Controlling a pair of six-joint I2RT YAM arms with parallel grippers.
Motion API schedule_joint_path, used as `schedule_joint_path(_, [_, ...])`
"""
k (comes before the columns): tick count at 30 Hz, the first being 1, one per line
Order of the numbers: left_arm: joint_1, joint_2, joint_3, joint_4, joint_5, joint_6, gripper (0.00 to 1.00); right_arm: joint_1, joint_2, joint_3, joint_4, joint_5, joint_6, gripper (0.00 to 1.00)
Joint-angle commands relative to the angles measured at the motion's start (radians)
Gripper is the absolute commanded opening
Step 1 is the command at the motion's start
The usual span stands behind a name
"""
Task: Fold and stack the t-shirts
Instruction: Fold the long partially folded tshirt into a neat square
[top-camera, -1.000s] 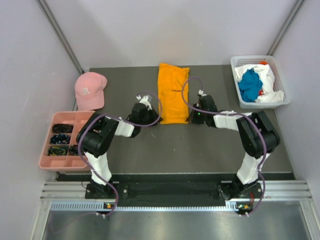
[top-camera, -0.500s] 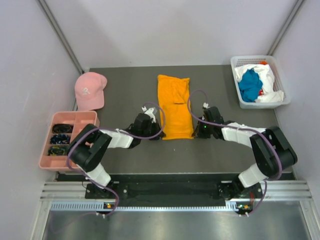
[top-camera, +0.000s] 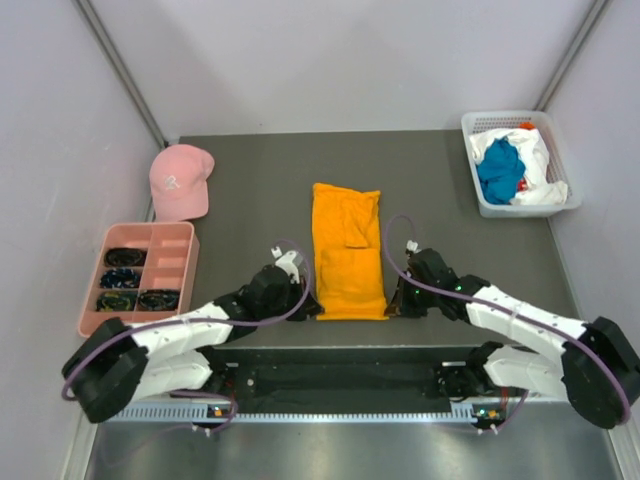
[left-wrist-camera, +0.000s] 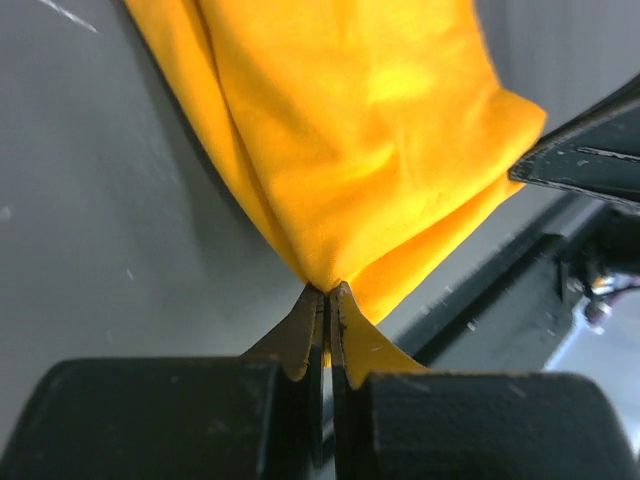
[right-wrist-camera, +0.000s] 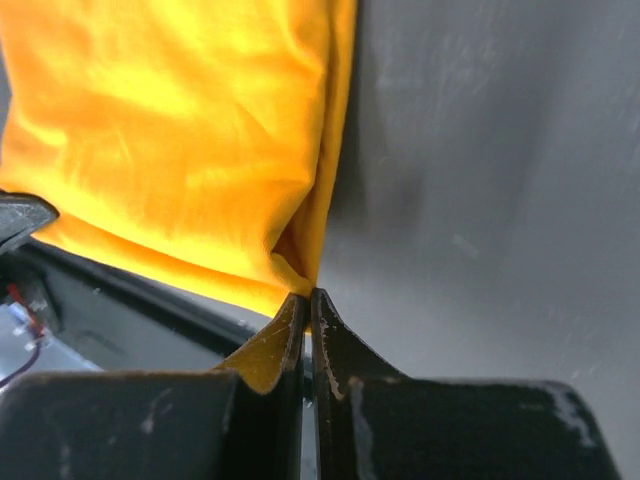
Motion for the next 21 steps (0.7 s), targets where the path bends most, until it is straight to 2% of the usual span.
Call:
schedule_joint_path(1, [-0.022, -0.179, -0.04, -0.21, -0.071, -0.041, 0.0, 0.019, -0.132, -0.039, -0.163, 0.042, 0.06, 0.0])
schedule_joint_path(5, [-0.027, -0.26, -0.031, -0.279, -0.093, -0.043, 0.0, 0.019, -0.227, -0.033, -0.202, 0.05, 0.061, 0.0])
schedule_joint_path(9, [-0.027, -0.251, 0.013, -0.296, -0.091, -0.04, 0.0, 0.021, -0.243, 0.011, -0.229, 0.062, 0.048, 0.0])
schedule_joint_path(14, [-0.028, -0.249, 0.157, -0.348, -0.117, -0.009, 0.0, 0.021, -0.257, 0.169, -0.292, 0.13, 0.0, 0.0])
schedule_joint_path(19, [-0.027, -0.211, 0.293, -0.39, -0.156, 0.044, 0.0, 0.021, -0.202, 0.308, -0.32, 0.203, -0.055, 0.0])
schedule_joint_path(21, [-0.027, -0.171, 0.359, -0.39, -0.215, 0.086, 0.0, 0.021, -0.176, 0.342, -0.311, 0.216, -0.083, 0.0])
